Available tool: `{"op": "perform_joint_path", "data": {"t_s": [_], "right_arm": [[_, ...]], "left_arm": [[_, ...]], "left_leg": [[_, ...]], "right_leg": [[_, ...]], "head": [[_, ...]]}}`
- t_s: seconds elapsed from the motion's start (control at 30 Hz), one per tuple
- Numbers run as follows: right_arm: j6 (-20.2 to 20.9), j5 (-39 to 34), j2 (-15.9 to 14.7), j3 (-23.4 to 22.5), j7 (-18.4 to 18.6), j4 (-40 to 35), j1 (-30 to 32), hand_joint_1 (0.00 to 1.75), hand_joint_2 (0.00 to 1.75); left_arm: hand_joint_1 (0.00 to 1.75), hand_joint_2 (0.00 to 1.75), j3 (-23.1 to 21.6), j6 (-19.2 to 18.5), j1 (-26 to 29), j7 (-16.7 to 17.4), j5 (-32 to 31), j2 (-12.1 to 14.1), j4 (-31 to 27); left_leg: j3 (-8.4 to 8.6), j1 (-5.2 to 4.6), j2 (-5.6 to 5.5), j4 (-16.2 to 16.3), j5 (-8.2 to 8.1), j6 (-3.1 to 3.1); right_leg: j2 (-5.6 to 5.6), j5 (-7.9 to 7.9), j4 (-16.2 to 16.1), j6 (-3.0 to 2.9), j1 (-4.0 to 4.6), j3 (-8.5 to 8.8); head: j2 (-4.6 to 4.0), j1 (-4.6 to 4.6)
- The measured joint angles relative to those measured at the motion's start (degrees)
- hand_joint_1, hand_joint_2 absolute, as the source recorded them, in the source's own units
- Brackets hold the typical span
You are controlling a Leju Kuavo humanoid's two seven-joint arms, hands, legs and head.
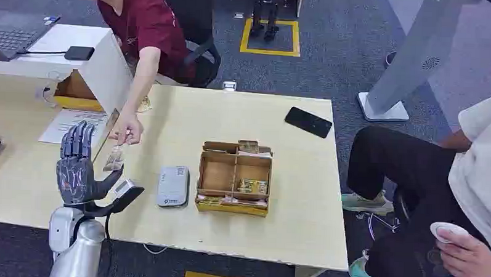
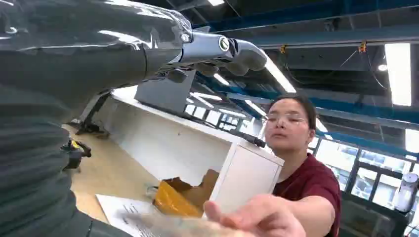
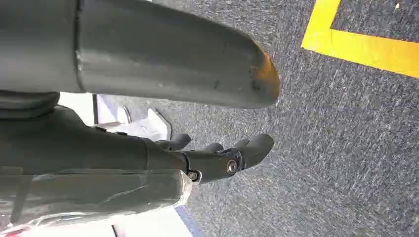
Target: Pass the card to the sensor for recognition and then transmit it.
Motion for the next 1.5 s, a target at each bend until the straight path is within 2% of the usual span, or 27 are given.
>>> {"op": "perform_joint_path", "data": {"t_s": [0.2,0.23,0.27,0.3,1.2,1.5], "right_arm": [[0.0,0.0,0.0,0.0,0.0,0.0,0.0,0.0,0.0],[0.0,0.0,0.0,0.0,0.0,0.0,0.0,0.0,0.0],[0.0,0.0,0.0,0.0,0.0,0.0,0.0,0.0,0.0],[0.0,0.0,0.0,0.0,-0.02,0.0,0.0,0.0,0.0],[-0.02,0.26,0.0,0.0,-0.7,0.0,-0.01,0.0,0.0],[-0.02,0.28,0.0,0.0,-0.74,0.0,-0.01,0.0,0.0]], "left_arm": [[0.0,1.75,0.0,0.0,-0.01,0.0,-0.04,0.0,0.09],[1.08,1.75,0.0,0.0,-0.01,0.0,-0.11,-0.02,0.09],[1.48,1.75,0.0,0.0,-0.02,0.0,-0.13,-0.02,0.11],[1.71,1.75,0.0,0.0,-0.01,0.0,-0.15,-0.02,0.18],[1.75,1.75,-0.04,0.0,0.14,0.0,2.4,0.44,2.1],[1.75,1.75,-0.39,-0.02,0.15,0.0,5.38,0.92,4.18]], "left_leg": [[0.0,0.0,0.0,0.0,0.0,0.0],[0.0,0.0,0.0,0.0,0.0,0.0],[0.0,0.0,0.0,0.0,0.0,0.0],[0.0,0.0,0.0,0.0,0.0,0.0],[-0.01,0.0,0.0,0.0,0.0,0.0],[-0.01,0.0,0.01,0.0,0.0,0.0]], "right_leg": [[0.0,0.0,0.0,0.0,0.0,0.0],[0.0,0.0,0.0,0.0,0.0,0.0],[0.0,0.0,0.0,0.0,0.0,0.0],[0.0,0.0,0.0,0.0,0.0,0.0],[0.0,0.0,0.0,0.0,0.0,-0.01],[0.0,0.0,0.0,0.0,0.0,-0.01]], "head": [[0.0,0.0],[0.0,-0.02],[0.0,0.0],[0.0,-0.02],[0.0,0.0],[0.0,-0.02]]}}
